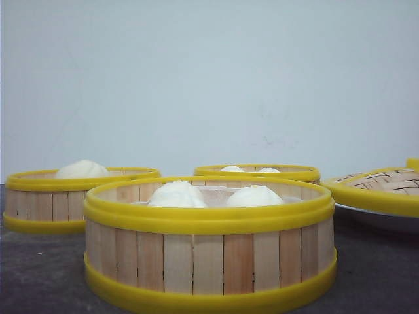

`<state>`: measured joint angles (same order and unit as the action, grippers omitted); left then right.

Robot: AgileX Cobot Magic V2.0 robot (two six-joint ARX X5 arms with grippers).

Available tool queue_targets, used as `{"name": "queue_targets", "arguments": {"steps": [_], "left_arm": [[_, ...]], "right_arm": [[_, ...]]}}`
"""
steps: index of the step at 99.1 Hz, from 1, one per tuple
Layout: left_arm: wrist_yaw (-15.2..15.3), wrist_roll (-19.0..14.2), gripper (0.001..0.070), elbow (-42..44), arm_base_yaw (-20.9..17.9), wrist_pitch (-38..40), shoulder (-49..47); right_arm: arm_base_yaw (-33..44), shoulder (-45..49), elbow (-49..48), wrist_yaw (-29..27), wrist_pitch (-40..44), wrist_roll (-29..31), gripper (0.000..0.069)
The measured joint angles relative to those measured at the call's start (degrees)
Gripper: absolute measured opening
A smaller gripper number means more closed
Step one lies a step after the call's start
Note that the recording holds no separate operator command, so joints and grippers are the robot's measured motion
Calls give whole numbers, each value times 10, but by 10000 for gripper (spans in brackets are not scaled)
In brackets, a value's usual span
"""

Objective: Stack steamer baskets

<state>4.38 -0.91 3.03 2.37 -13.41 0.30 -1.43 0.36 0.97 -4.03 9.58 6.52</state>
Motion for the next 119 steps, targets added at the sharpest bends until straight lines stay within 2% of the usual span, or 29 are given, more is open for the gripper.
{"name": "queue_targets", "arguments": {"steps": [37, 56, 67, 75, 90, 106, 119], "left_arm": [[-3, -5, 26, 0, 0, 0, 0], [-32, -48, 25, -1, 0, 0, 0], [-32, -66, 25, -1, 0, 3, 0], [-33, -98, 25, -5, 0, 14, 0], [-33, -138, 25, -7, 0, 21, 0], [-44, -168, 25, 7, 0, 11, 21], [-43, -182, 25, 72, 0, 15, 63]], "right_arm": [[0, 0, 0, 0, 0, 1, 6], [0, 0, 0, 21, 0, 69, 6], [0, 0, 0, 24, -1, 88, 6], [0, 0, -1, 26, -23, 102, 6], [0, 1, 4, 31, -35, 140, 6], [0, 36, 69, 22, -20, 155, 6], [0, 106, 153, 19, -9, 148, 6]]}}
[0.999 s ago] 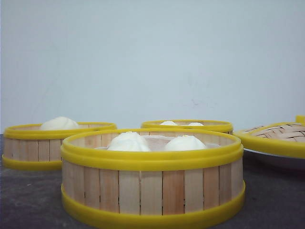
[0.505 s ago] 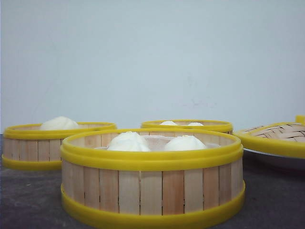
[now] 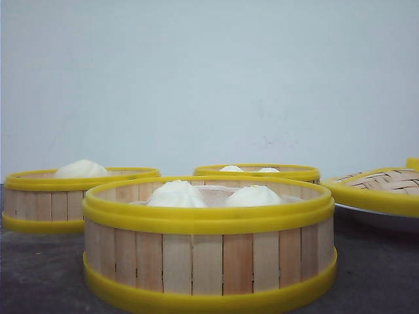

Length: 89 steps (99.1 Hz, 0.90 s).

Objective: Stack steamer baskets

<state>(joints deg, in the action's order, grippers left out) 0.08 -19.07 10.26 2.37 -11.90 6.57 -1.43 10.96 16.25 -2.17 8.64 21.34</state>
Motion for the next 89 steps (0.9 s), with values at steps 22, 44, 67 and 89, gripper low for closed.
{"name": "queue_targets", "arguments": {"steps": [22, 44, 67, 89], "left_arm": [[0, 9, 25, 174, 0, 1, 137], [-2, 41, 25, 324, 0, -41, 273], [-38, 57, 191, 346, 0, -63, 325], [-45, 60, 425, 346, 14, -62, 324]], "right_arm": [[0, 177, 191, 14, 97, -66, 6], [0, 269, 315, 51, 164, -109, 6], [0, 273, 316, 103, 184, -119, 132], [-10, 309, 335, 159, 193, -90, 409]]}}
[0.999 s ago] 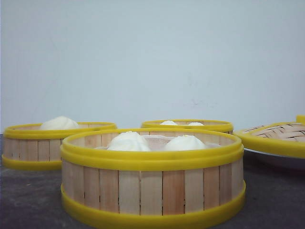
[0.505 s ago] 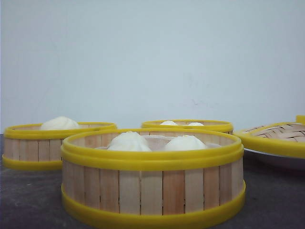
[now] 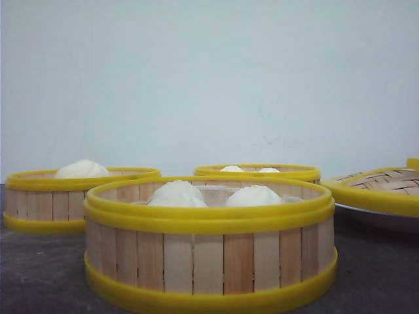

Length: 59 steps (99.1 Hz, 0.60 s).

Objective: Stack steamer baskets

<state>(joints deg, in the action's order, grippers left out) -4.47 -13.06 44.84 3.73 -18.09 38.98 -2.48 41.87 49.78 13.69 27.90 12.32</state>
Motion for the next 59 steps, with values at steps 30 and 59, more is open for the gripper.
{"name": "queue_targets", "arguments": {"steps": [30, 59], "left_arm": [[-19, 0, 434, 0, 38, 0, 0], [-51, -1, 435, 0, 80, -1, 0]], "right_arm": [[-30, 226, 175, 42, 60, 16, 421], [-63, 471, 321, 27, 79, 16, 420]]}}
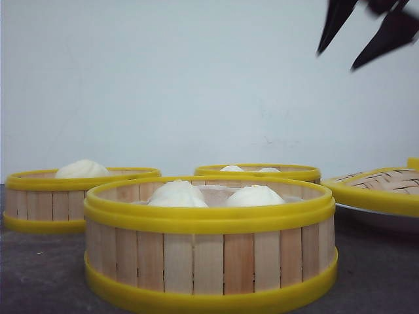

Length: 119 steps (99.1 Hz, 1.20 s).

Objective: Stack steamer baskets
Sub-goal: 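Lower the right gripper onto the rim of the farther bun-filled basket and close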

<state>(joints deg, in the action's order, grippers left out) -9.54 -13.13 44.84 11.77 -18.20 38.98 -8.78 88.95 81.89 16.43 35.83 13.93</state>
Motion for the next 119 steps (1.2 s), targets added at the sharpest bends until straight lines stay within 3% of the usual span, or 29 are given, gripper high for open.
{"name": "queue_targets", "arguments": {"steps": [35, 74, 119], "left_arm": [[-11, -17, 435, 0, 35, -9, 0], [-11, -22, 435, 0, 43, -9, 0], [-11, -22, 435, 0, 43, -9, 0]], "right_arm": [[-25, 186, 69, -86, 4, 0, 420], [-25, 242, 73, -121, -3, 0, 339], [-32, 260, 75, -123, -30, 26, 41]]}}
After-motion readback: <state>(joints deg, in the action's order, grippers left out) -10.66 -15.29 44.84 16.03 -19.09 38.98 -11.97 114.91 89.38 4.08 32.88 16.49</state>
